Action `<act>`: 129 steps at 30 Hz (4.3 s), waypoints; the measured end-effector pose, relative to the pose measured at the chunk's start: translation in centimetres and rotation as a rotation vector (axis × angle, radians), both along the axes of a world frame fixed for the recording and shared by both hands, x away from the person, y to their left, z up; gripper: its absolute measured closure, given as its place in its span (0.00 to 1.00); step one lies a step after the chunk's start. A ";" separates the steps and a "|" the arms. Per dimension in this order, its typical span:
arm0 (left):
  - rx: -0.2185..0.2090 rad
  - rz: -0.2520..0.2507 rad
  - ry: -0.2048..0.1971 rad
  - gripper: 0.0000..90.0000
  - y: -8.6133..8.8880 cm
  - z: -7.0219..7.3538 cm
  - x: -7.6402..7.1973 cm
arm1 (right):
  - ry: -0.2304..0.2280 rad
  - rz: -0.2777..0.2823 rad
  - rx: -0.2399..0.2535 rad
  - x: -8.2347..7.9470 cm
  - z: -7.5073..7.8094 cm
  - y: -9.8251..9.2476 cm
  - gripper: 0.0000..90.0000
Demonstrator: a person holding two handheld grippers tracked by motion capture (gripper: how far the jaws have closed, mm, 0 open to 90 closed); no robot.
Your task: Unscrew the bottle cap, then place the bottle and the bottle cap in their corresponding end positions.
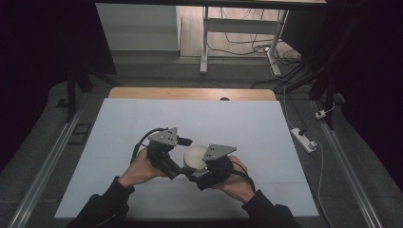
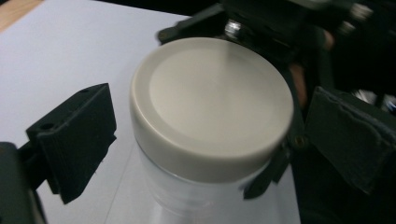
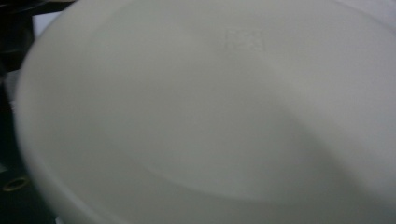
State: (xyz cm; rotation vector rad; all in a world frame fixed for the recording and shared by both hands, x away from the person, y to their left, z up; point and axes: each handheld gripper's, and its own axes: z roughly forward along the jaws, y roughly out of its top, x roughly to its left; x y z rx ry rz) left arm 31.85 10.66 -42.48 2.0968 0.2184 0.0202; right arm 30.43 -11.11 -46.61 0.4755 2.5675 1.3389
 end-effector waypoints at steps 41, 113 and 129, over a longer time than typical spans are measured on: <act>0.061 -0.160 -0.057 0.08 -0.7 -0.7 -0.6 | 0.005 0.094 -0.002 -1.5 0.2 1.2 0.07; -0.009 0.090 -0.045 0.09 1.0 1.5 -1.2 | -0.001 -0.017 -0.002 -0.4 0.0 0.0 0.07; -0.007 0.128 -0.037 0.09 1.7 1.3 -2.0 | -0.010 -0.101 0.020 1.4 0.6 -1.5 0.07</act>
